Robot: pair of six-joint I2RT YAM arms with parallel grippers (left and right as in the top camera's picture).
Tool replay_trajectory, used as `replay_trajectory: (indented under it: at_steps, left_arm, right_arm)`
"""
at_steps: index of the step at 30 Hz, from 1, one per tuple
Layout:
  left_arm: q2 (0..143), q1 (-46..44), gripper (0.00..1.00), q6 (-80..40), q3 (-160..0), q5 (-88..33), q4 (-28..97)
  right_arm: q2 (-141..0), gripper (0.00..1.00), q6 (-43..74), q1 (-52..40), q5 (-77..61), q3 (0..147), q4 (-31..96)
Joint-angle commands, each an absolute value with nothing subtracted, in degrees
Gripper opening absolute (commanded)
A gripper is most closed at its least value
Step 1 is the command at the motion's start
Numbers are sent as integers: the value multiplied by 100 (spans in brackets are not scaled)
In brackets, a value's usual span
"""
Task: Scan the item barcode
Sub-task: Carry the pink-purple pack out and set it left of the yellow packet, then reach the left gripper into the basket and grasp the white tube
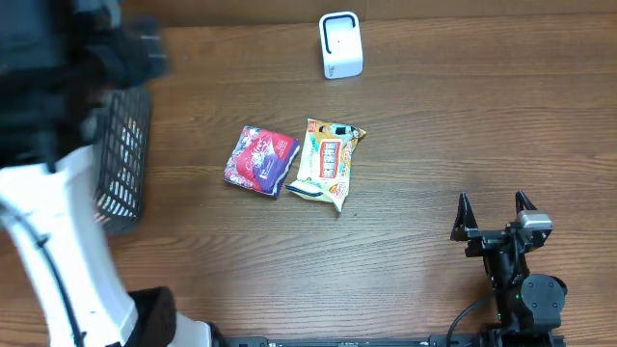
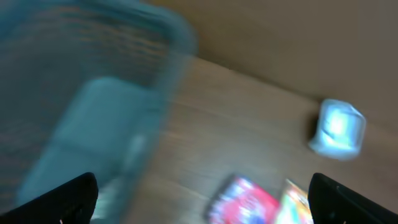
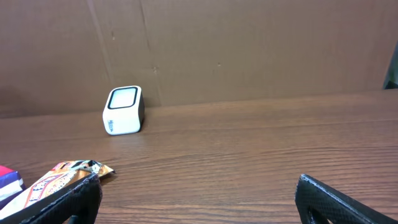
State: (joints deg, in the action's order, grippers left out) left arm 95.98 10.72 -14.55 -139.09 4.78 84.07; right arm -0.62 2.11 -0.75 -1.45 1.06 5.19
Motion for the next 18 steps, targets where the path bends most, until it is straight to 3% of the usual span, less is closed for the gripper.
replay_trajectory:
  at_steps: [1, 5, 8, 12, 14, 18]
  left_arm:
    - [9590, 2287, 100, -1413, -14014, 207, 8611]
    - [9730, 3651, 100, -1457, -13684, -631, 8790]
    - [9902, 4152, 100, -1455, -13244, -755, 8733]
    - [10226, 4355, 89, -1076, -12580, -1455, 8473]
    - [10464, 4329, 92, -582, -12263, -2045, 8228]
    - [10951, 4241, 96, -305, -12068, -2008, 8049]
  right_arm:
    - [-16, 100, 189, -62, -115, 47, 482]
    - [-16, 100, 189, -62, -115, 47, 482]
    - [-16, 100, 189, -62, -115, 47, 482]
    - [-16, 100, 189, -62, -115, 47, 482]
    - [-16, 100, 189, -62, -115, 47, 482]
    - [-16, 100, 189, -62, -113, 47, 482]
